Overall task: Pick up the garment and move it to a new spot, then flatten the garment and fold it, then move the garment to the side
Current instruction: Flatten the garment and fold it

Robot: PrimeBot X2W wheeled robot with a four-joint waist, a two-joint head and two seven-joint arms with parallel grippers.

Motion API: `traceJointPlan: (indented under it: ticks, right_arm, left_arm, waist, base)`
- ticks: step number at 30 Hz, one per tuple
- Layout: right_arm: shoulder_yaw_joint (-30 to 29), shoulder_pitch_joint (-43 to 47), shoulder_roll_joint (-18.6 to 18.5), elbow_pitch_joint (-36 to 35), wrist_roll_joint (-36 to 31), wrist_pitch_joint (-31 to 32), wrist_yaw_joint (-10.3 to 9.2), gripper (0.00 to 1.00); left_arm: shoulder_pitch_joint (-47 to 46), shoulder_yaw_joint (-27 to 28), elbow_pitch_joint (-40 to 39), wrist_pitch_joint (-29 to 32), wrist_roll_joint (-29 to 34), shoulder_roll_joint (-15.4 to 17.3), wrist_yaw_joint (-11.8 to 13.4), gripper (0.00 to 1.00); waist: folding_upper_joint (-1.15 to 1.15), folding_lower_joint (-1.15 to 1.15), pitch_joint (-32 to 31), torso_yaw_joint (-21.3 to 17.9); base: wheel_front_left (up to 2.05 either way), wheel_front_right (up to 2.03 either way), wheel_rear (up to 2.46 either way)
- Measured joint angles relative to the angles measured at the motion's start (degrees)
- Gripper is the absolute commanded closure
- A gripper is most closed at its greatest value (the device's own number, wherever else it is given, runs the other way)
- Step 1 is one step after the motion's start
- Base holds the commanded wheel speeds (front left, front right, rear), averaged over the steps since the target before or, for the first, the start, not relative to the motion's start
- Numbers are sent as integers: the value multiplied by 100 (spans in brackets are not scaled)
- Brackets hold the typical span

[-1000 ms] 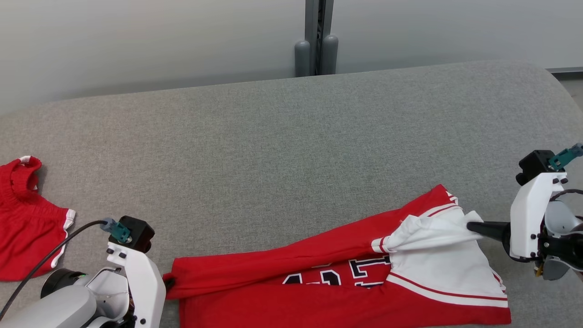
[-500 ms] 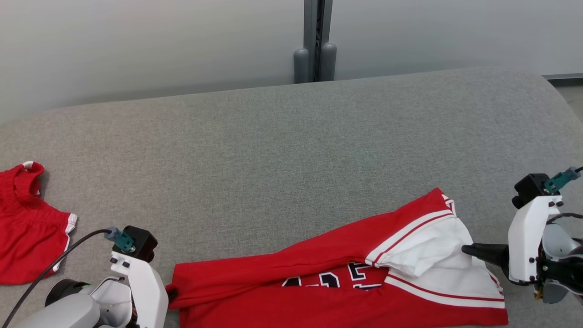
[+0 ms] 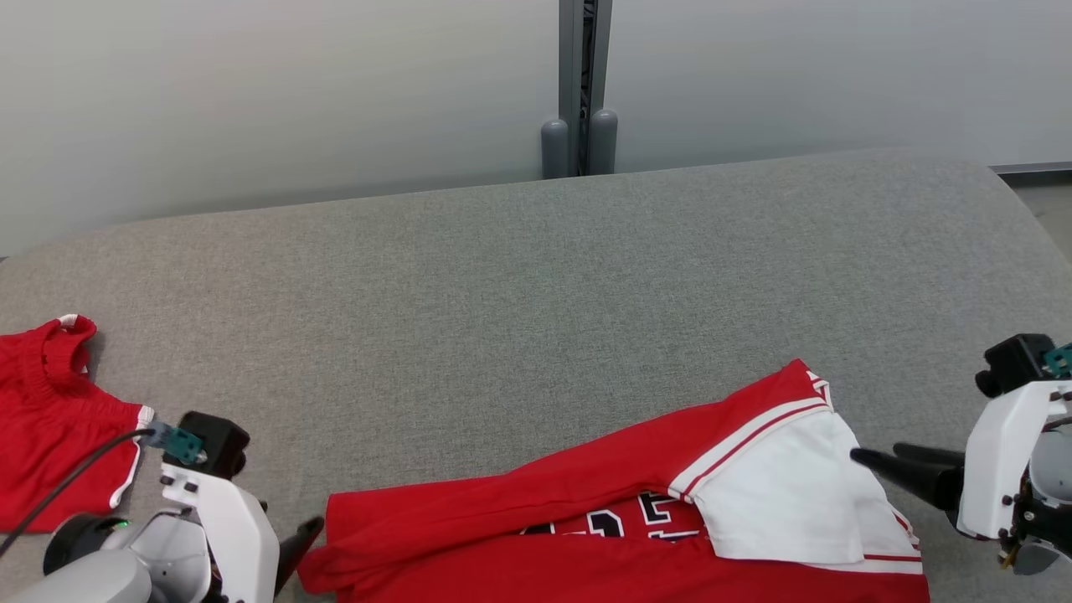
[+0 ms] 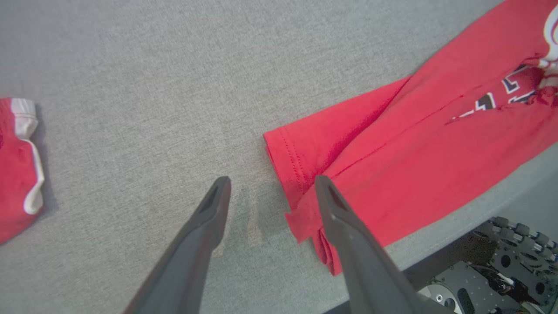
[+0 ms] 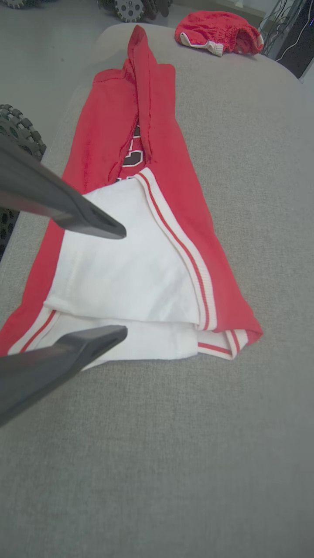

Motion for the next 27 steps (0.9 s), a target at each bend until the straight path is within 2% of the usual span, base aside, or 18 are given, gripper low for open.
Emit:
traceJointPlan:
  ticks: [3,8,15,21,27]
  right_arm:
    - [-430,233,33,-183,-291,-597,0,0]
    - [-1013,615,375,-271,-602,-1388,0,0]
    - [-1839,1143,961,-118,-1187,-2385,-1,0]
    - [-2204,1512,1419,51,-1595,-2618,-1,0]
    - [-2386,1535,1714,348,-2074,-2530,-1,0]
  left_arm:
    - [123,234,-268,-467,16,133,214,0]
    - [344,602,-465,-1324,71,130,567,0]
    - [925,971,-436,-2593,99,-271,977,0]
    - [1277,1228,-213,-3338,49,-704,1161,0]
    - [1409,1368,-23,-3571,130,-1005,1192,0]
  waist:
    - [0,0,-24,22]
    - [0,0,-4,59]
    - [0,0,-16,122]
    - [0,0,-52,174]
    - [0,0,-80,177]
  base:
    - [0,0,0]
    - [0,0,0]
    - [0,0,0]
    - [0,0,0]
    - [0,0,0]
